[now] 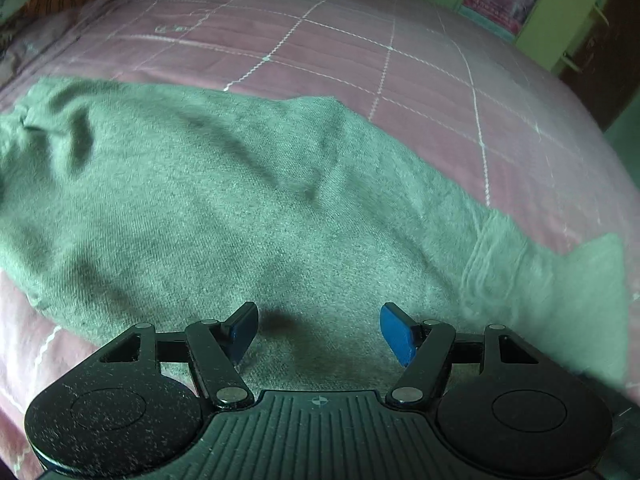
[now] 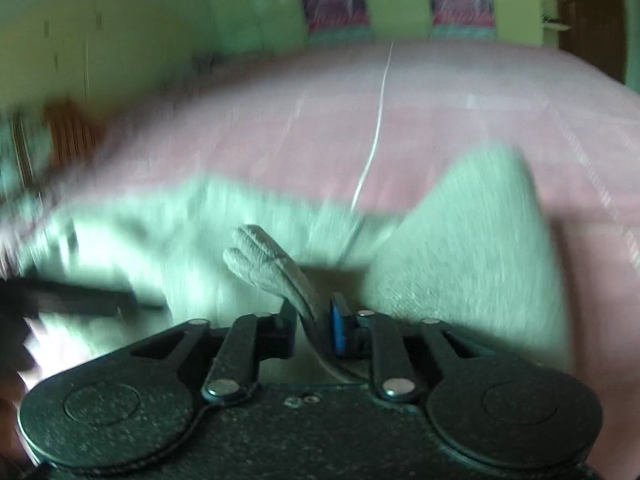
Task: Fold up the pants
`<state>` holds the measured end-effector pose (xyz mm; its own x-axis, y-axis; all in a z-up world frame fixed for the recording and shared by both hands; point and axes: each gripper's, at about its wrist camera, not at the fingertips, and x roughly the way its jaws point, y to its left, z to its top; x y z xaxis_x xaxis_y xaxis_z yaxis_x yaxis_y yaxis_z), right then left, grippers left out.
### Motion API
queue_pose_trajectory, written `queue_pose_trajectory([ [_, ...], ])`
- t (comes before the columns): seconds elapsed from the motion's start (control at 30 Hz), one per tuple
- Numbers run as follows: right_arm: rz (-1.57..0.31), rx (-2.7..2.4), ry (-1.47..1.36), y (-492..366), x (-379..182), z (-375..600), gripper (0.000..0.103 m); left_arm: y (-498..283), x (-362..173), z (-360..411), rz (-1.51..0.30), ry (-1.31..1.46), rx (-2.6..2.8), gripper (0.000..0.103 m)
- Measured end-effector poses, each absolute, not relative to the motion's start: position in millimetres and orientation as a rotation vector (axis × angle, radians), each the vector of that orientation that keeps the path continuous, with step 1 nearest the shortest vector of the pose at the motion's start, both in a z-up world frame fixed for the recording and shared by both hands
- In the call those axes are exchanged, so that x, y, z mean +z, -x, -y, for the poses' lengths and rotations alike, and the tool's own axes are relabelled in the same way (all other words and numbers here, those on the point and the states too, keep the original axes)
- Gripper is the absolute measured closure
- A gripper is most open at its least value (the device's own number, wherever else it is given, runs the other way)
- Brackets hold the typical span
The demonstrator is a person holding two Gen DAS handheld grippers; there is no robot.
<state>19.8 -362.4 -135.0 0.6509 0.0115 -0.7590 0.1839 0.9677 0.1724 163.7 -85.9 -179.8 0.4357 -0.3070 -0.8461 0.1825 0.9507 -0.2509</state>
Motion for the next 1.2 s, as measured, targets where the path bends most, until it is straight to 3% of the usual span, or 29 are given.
queue_pose_trajectory([
  [0.07,-0.884,-0.087,-0.24,-15,-144,356,0.066,-165,-180,85,-1.103,0.186,-0.342,0.027],
  [0.1,-0.878,-0.07,-0.245,-13,-141,355,0.046,-165,-180,86,-1.113,0.213,-0.354,0.023],
  [0.13,-0.874,-0.049,-0.259,-10,-136,356,0.032,-165,-180,90,-1.12,0.237,-0.365,0.016],
  [0.47,-0.695,-0.146,-0.432,41,-92,403,0.033,-164,-201,140,-1.201,0.381,-0.469,0.015],
  [0.5,-0.685,-0.161,-0.445,46,-92,409,0.033,-164,-202,144,-1.193,0.391,-0.48,0.017],
  [0.57,-0.667,-0.184,-0.46,56,-91,416,0.033,-165,-203,154,-1.206,0.397,-0.506,0.061],
  [0.6,-0.661,-0.195,-0.465,62,-90,419,0.033,-166,-205,159,-1.226,0.4,-0.519,0.067],
  [0.7,-0.643,-0.225,-0.49,73,-96,426,0.033,-161,-205,173,-1.218,0.366,-0.521,0.067],
  [0.73,-0.639,-0.234,-0.501,73,-98,428,0.033,-159,-205,176,-1.215,0.364,-0.519,0.074],
  [0.77,-0.636,-0.244,-0.512,75,-99,431,0.033,-158,-204,178,-1.208,0.37,-0.514,0.088],
  [0.97,-0.609,-0.304,-0.525,76,-103,439,0.033,-147,-147,153,-1.006,0.397,-0.547,0.089],
  [1.07,-0.614,-0.329,-0.508,68,-101,444,0.04,-147,-121,118,-0.925,0.384,-0.533,0.089],
  [1.2,-0.677,-0.316,-0.419,49,-104,431,0.049,-146,-146,90,-0.978,0.26,-0.468,0.088],
])
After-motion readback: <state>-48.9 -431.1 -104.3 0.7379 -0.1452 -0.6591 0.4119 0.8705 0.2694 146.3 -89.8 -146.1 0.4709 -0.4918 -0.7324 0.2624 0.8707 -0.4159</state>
